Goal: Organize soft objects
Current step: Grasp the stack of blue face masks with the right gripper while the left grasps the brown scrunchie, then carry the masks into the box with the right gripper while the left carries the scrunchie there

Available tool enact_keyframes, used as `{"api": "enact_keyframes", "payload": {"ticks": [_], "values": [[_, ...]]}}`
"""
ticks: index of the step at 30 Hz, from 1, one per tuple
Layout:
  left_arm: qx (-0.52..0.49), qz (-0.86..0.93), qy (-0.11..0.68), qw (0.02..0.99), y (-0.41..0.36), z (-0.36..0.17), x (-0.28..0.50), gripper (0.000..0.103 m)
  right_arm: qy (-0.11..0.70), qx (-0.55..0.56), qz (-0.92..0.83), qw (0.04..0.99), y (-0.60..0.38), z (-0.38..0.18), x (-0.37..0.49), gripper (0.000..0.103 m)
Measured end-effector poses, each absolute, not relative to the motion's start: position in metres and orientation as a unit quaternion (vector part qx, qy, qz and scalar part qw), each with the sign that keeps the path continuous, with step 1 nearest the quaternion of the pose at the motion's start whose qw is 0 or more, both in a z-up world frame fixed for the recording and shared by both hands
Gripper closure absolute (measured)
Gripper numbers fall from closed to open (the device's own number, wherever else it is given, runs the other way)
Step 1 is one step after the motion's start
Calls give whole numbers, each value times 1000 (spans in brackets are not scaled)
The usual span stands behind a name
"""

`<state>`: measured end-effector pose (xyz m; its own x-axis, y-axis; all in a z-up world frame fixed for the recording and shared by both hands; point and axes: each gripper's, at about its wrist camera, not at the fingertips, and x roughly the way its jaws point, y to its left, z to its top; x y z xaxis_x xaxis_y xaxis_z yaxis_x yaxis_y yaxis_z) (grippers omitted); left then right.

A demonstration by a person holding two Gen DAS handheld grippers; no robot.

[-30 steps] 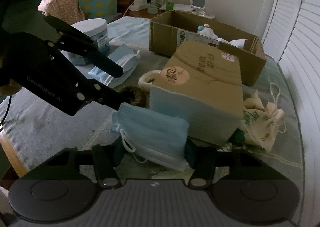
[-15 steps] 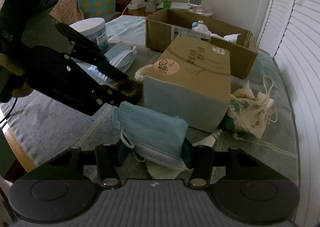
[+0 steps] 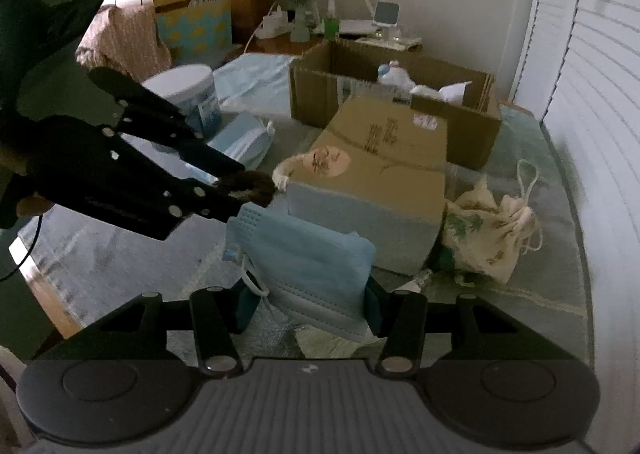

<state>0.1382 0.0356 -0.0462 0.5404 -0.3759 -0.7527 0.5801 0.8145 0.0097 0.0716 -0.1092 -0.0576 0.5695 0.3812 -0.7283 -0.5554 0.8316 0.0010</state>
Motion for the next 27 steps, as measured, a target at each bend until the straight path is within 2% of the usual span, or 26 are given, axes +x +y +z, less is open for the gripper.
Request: {"api": "enact_keyframes", "payload": {"ticks": [14, 22, 27], "values": [[115, -269, 363, 885, 45, -13, 120, 66, 331, -83, 252, 906, -133, -4, 83, 45], [110, -263, 357, 889, 49, -10, 124, 66, 290, -77, 225, 927, -138, 21, 145, 45], [106, -255, 360, 891, 53, -12, 129, 66, 296, -88, 218, 926, -133, 23, 205, 45]]}}
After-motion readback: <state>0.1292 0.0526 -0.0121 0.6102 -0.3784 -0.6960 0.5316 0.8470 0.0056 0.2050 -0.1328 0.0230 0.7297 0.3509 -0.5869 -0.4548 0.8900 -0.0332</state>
